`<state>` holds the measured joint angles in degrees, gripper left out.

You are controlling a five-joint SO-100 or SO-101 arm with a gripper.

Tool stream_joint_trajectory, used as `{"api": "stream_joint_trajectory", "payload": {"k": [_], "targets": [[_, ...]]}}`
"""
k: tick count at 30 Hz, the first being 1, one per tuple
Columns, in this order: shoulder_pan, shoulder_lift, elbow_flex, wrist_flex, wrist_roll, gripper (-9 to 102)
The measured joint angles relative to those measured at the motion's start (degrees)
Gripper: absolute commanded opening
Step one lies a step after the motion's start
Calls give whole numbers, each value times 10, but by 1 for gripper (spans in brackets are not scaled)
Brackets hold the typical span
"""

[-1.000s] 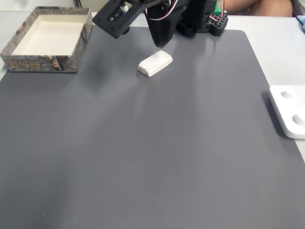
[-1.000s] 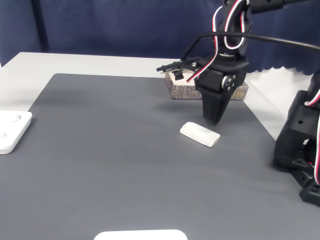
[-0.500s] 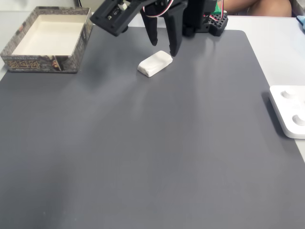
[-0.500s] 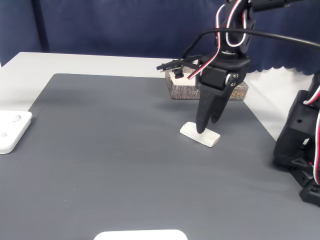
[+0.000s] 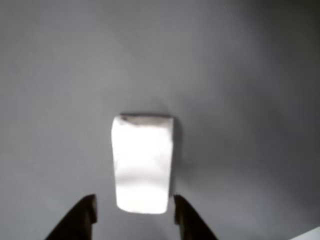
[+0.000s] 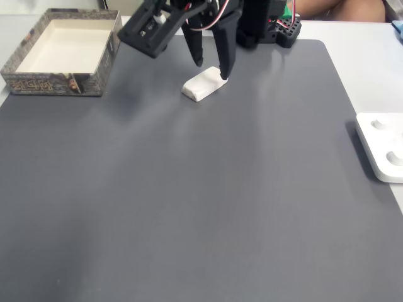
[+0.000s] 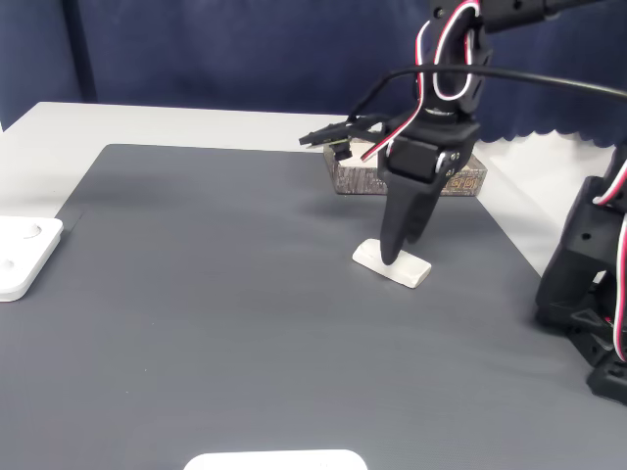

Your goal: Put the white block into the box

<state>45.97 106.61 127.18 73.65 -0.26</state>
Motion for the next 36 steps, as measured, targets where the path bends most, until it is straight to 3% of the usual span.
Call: {"api": "stream_joint_trajectory", "payload": {"k": [14, 36], "targets": [[10, -21, 0, -24, 41, 28], [15, -36, 14, -58, 76, 25]]}}
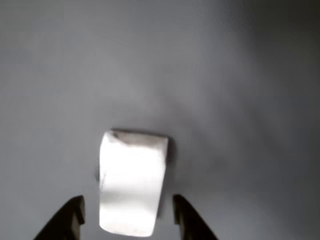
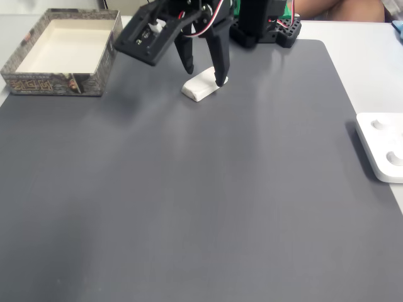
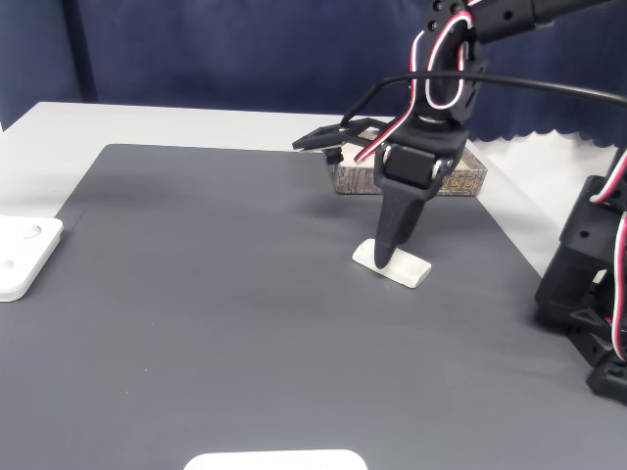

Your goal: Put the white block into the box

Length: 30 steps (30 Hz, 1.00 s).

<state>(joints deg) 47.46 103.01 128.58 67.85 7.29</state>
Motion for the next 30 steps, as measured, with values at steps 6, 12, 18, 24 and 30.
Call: {"api": "stream_joint_trajectory", "payload": {"k": [6, 12, 18, 24, 30], "targets": [[0, -11, 5, -8, 1, 27], [0, -23, 5, -18, 1, 27], [-1, -25, 12, -30, 1, 27], [-3, -25, 14, -41, 1, 27], [-5, -25, 16, -44, 1, 26]]}}
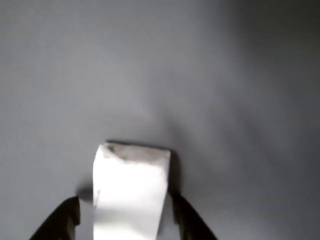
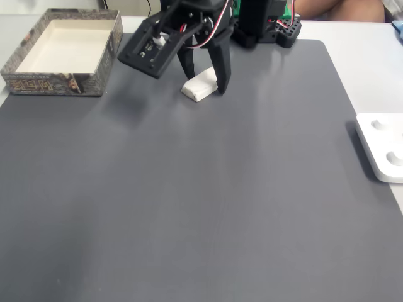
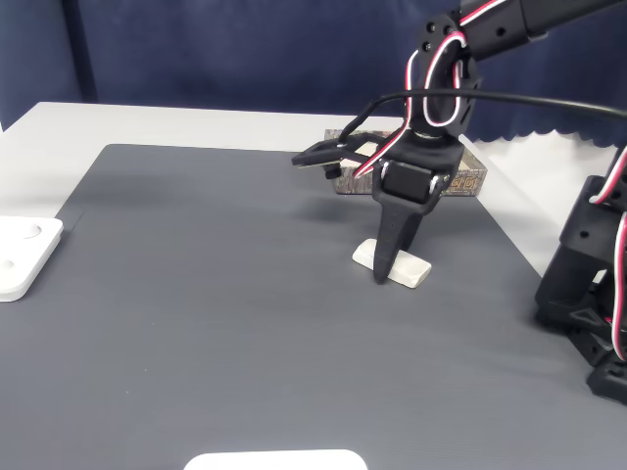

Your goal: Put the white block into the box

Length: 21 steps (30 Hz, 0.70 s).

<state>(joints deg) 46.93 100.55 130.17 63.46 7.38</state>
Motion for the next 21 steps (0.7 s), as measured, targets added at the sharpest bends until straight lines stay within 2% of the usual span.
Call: {"api": "stream_joint_trajectory", "payload": {"k": [4, 21], "targets": [[0, 0, 3, -3, -3, 24], [-15, 1, 5, -4, 8, -2]]}}
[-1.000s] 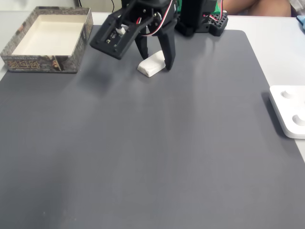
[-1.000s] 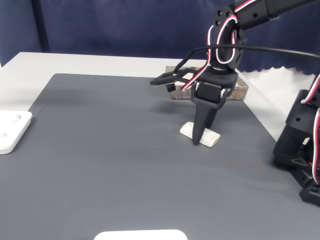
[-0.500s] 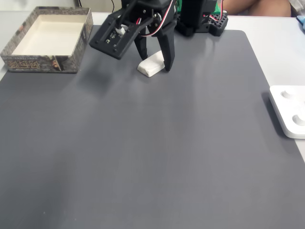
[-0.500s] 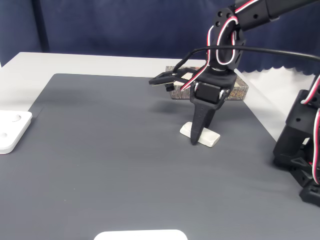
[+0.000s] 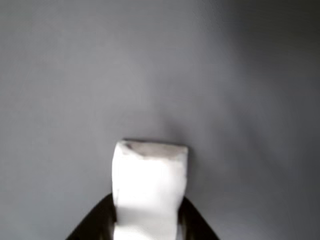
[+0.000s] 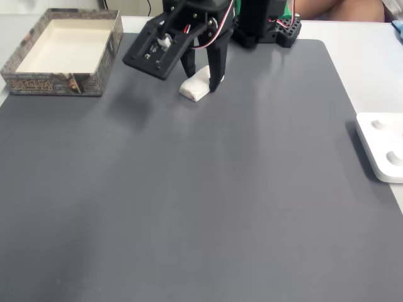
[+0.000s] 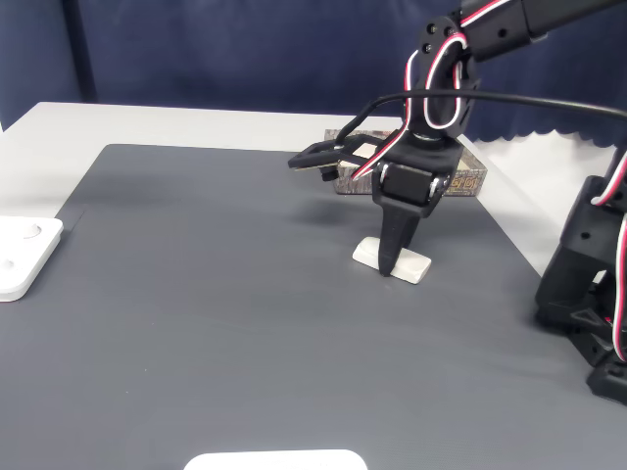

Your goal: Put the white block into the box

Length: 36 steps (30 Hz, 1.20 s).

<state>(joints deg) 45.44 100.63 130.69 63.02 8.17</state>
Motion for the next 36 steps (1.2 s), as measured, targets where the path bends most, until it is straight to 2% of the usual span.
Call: {"api": "stream_joint_trajectory", "payload": {"k": [12, 17, 25, 36], "targets": [[0, 1, -2, 12, 24, -2], [9, 31, -19, 89, 28, -2], [80, 104, -70, 196, 30, -2], [118, 88, -255, 294, 35, -2]]}}
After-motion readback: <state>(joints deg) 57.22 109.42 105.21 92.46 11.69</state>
